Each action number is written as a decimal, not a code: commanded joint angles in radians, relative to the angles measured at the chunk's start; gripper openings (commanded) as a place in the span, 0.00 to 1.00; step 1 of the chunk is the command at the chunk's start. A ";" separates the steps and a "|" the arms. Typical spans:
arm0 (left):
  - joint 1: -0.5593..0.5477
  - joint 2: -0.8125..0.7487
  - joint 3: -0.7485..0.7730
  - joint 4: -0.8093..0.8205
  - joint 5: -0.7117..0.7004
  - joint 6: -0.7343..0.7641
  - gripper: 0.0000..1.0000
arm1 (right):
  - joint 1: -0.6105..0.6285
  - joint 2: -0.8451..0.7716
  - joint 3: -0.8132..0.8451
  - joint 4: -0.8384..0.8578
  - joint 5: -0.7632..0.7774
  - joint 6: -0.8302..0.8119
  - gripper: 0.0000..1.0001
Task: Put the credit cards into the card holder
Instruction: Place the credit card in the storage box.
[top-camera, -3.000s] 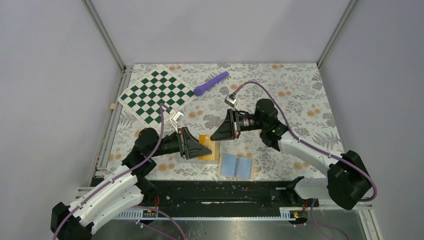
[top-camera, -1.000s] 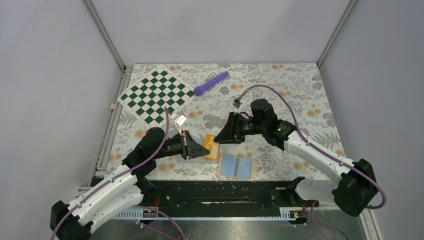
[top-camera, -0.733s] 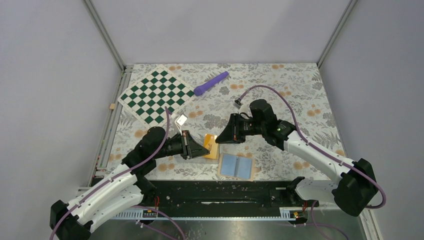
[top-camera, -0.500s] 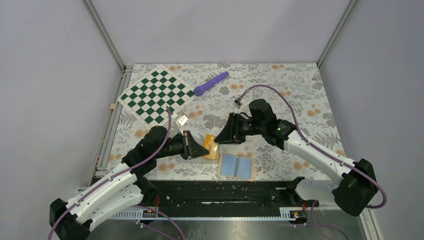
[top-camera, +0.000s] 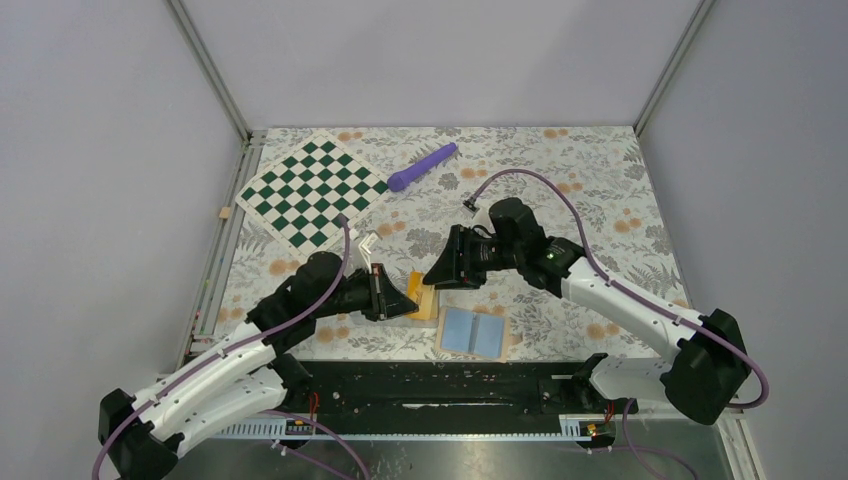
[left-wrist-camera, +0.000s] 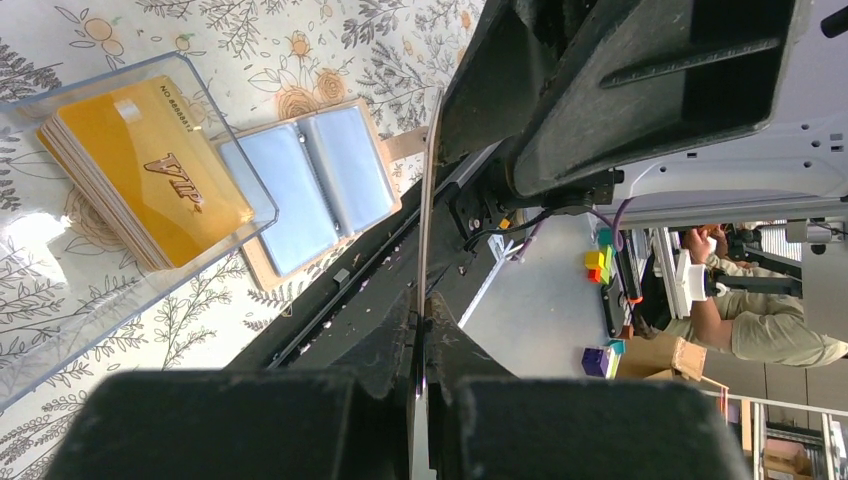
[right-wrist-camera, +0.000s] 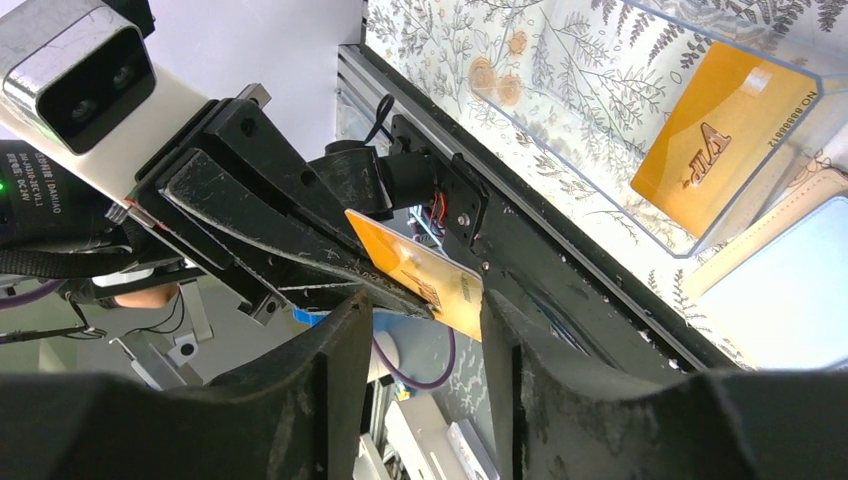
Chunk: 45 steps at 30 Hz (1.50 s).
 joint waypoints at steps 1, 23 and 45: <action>-0.015 0.026 0.039 -0.018 -0.036 0.024 0.00 | 0.028 0.000 0.081 0.040 -0.022 0.004 0.48; -0.061 0.089 0.078 -0.090 -0.081 0.061 0.00 | 0.049 -0.008 0.122 -0.133 0.100 -0.099 0.33; -0.072 0.064 0.063 -0.064 -0.077 0.043 0.00 | 0.049 0.068 0.046 -0.094 0.086 -0.055 0.51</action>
